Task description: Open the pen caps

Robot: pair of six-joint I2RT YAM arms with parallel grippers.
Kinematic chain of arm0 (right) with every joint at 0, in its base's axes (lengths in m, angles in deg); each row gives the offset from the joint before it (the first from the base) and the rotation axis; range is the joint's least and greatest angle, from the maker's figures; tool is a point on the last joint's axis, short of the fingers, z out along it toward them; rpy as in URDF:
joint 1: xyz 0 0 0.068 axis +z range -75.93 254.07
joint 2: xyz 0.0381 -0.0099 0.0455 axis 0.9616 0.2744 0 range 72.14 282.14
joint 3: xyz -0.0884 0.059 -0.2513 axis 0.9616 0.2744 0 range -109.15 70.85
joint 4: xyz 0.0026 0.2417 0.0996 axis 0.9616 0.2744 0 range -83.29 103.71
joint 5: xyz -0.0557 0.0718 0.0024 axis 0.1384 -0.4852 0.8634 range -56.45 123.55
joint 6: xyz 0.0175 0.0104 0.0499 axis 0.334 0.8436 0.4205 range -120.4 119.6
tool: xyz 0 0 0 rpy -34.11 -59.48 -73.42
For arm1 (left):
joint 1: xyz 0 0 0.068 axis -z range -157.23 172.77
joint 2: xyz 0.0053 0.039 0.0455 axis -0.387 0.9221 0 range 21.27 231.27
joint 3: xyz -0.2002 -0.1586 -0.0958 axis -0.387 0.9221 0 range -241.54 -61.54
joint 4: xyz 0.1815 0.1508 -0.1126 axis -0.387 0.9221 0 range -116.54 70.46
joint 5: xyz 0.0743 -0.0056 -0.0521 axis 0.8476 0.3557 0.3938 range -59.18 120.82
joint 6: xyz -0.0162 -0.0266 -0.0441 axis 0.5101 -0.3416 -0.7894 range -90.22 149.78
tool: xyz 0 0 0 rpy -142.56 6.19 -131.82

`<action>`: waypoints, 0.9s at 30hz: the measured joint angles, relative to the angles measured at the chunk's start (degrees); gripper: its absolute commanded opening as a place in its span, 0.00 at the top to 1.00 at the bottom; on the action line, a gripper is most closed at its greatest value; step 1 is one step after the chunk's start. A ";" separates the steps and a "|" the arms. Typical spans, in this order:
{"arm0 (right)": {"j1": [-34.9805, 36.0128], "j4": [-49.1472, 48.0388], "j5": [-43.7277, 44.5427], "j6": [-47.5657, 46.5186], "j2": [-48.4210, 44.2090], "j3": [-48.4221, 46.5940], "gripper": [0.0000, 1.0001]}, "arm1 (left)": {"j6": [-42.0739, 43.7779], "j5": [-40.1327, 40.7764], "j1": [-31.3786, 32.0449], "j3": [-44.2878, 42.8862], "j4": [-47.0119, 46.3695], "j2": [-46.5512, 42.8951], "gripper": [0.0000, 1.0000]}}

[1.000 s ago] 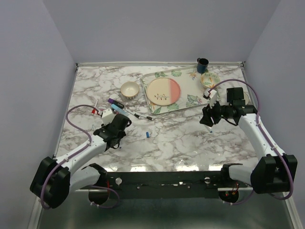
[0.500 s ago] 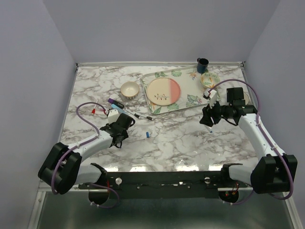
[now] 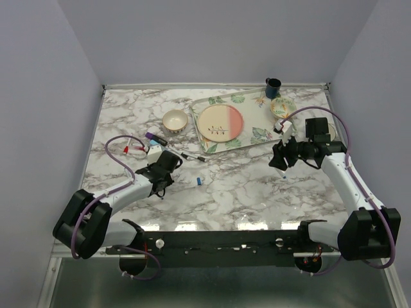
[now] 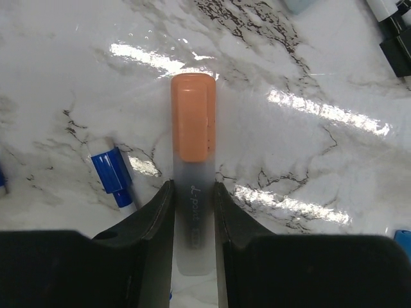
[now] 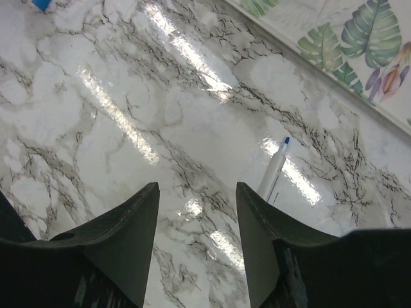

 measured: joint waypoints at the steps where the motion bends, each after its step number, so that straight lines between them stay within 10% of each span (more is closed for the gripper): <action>1: 0.00 0.04 -0.17 -0.09 0.00 0.00 0.41 | 0.20 -0.42 -0.07 0.00 -0.26 -0.02 0.91; 27: 4.72 1.42 -24.87 1.53 -7.26 1.73 0.38 | -9.14 -24.02 8.76 10.88 -21.27 -29.40 0.99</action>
